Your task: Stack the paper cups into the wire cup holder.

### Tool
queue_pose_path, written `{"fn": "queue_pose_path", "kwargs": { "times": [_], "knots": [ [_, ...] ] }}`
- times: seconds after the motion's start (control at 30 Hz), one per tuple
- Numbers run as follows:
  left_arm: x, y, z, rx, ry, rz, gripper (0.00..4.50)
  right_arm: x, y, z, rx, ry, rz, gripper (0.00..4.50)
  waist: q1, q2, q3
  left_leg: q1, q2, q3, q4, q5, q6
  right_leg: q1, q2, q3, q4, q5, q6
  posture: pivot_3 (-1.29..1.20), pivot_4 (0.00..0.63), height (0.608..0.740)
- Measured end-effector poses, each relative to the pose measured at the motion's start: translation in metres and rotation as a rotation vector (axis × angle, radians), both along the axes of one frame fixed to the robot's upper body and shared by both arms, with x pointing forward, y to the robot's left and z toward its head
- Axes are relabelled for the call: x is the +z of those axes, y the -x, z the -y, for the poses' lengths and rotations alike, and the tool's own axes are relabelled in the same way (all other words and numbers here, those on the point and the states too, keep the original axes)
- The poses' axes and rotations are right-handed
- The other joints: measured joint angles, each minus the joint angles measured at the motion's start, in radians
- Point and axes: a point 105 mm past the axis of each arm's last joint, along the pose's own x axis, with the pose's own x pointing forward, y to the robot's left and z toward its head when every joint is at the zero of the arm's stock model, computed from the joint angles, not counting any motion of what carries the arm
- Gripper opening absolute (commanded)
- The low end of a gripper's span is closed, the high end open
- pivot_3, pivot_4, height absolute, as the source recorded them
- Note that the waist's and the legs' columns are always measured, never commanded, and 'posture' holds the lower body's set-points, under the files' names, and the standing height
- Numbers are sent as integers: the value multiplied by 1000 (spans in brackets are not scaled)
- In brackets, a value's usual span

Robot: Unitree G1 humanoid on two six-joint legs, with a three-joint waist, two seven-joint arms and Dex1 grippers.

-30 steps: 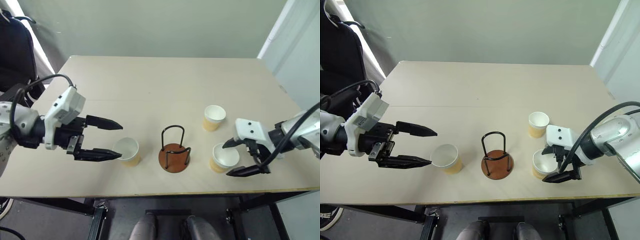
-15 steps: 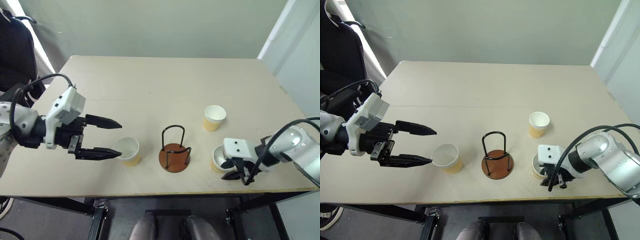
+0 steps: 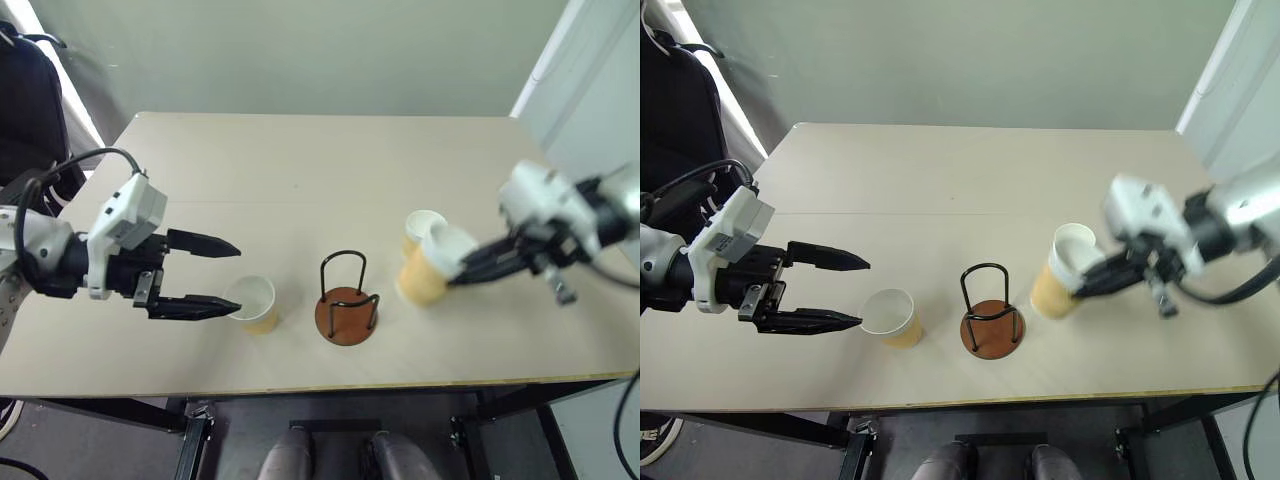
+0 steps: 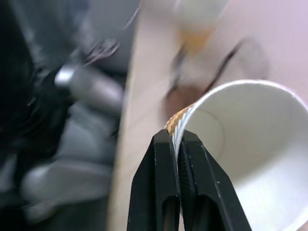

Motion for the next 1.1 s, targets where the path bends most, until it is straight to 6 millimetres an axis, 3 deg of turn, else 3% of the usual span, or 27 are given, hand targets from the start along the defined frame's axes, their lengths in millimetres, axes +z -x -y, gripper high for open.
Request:
{"fn": "queue_pose_path", "kwargs": {
  "times": [0.13,0.3,0.43,0.93,1.03,1.1],
  "knots": [
    [0,-1,0,5,0,3,4500,19,0,-21,92,-59,43,56,0,0,0,0,1,0,-1,0,0,-1,0,-1,2,-1,-3,0,150,740],
    [1,-1,0,10,3,4,4500,-9,-9,-50,140,-12,35,56,0,0,0,0,3,0,-1,-1,-1,-1,1,-2,2,0,-5,0,150,740],
    [3,2,0,16,15,7,4500,-40,-26,-54,92,65,42,56,3,1,1,-2,3,0,0,-1,-1,-3,1,-2,2,1,-5,0,150,740],
    [3,5,-2,42,10,4,4500,-47,-18,-63,155,79,63,56,2,1,1,-1,5,0,0,-1,-2,-3,3,-3,2,2,-8,0,150,740],
    [3,6,-2,41,12,4,4500,-49,-19,-63,151,81,59,614,2,1,1,-1,5,0,0,-1,-2,-3,3,-3,2,3,-9,0,150,740],
    [3,6,-2,41,11,4,4500,-50,-19,-62,145,84,61,1272,2,1,1,-1,5,0,0,-1,-2,-3,3,-3,2,2,-9,0,150,740]
  ]
}}
